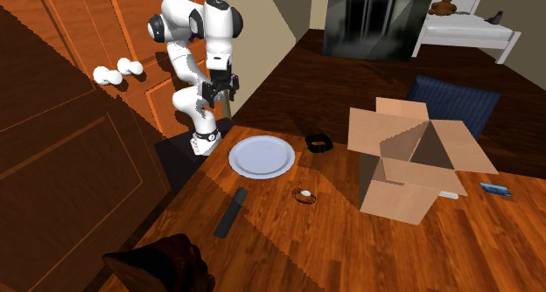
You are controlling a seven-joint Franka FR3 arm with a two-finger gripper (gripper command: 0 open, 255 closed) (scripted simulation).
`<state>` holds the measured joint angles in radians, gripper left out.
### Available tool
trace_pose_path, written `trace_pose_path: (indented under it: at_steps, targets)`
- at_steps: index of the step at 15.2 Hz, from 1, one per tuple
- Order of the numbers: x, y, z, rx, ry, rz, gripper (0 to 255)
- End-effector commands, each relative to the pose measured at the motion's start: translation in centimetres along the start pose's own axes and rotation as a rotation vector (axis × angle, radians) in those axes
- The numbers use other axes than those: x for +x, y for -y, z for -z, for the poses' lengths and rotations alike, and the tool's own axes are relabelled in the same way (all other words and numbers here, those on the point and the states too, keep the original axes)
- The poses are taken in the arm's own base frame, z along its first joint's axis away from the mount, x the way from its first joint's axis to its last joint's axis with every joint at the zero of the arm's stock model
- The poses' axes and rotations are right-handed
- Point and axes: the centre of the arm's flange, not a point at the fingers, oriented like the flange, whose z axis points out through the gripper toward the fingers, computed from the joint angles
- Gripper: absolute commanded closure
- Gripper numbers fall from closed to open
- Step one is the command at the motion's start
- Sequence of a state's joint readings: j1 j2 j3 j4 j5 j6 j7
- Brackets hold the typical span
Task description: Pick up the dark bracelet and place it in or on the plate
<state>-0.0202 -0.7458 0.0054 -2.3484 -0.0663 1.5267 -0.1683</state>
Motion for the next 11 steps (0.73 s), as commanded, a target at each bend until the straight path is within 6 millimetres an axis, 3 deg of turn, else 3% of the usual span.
trace_pose_path:
  at_steps: [1,11]
  targets:
    - [0.0,0.0,0.0,0.0,0.0,0.0,0]
    - [8.8,8.8,-4.2,-0.005,-0.009,-0.039,0]
